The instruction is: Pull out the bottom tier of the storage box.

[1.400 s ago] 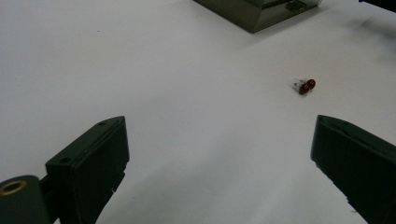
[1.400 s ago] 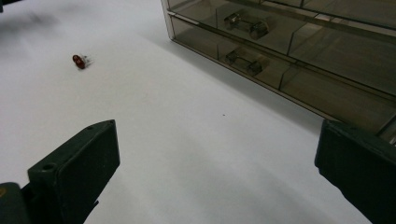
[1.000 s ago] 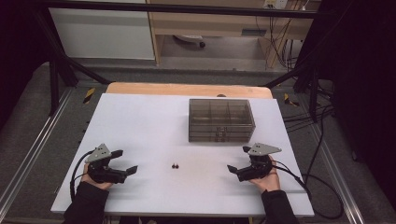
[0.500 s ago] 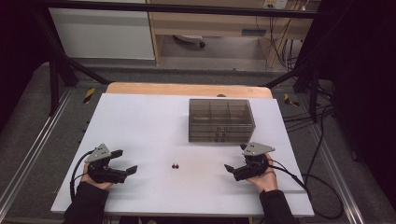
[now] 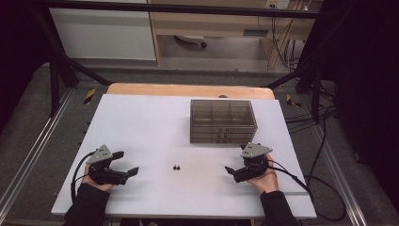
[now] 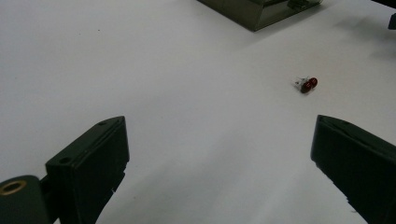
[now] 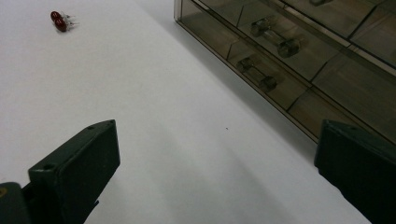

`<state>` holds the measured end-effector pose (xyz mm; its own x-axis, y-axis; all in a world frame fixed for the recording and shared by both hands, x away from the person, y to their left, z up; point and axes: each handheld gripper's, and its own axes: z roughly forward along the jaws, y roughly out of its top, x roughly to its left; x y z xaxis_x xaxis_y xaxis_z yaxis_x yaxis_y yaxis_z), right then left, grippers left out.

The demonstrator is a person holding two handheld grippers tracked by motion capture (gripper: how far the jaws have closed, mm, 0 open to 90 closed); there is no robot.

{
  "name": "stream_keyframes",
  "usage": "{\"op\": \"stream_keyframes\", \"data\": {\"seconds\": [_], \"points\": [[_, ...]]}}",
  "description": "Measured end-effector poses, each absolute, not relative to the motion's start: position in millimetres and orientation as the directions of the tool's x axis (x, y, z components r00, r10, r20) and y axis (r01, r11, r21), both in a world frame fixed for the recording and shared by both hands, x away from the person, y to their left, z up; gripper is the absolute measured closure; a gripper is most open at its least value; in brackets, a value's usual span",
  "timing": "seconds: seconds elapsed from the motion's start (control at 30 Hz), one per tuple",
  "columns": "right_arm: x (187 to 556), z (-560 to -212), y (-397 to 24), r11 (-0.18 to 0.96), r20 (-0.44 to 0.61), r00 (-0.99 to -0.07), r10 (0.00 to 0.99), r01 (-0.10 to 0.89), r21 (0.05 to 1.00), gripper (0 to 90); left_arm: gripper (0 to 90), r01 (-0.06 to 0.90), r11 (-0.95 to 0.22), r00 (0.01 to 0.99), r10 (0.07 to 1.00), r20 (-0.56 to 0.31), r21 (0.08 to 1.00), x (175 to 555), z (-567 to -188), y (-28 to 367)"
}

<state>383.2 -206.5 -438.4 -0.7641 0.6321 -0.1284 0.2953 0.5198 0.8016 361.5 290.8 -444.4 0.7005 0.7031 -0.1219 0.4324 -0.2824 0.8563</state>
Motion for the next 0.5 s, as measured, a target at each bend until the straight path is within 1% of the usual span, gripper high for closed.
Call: {"op": "stream_keyframes", "data": {"seconds": [0.4, 0.5], "points": [[385, -435, -196, 0.6, -0.221, -0.765, 0.605, 0.255, 0.758, 0.8, 4.0, 0.431, -0.283, 0.701, 0.703, -0.12, 0.857, 361, -444, 291], [386, -434, -191, 0.631, -0.257, -0.765, 0.591, 0.239, 0.738, 1.1, 4.0, 0.432, -0.283, 0.7, 0.704, -0.121, 0.857, 361, -444, 291]]}}
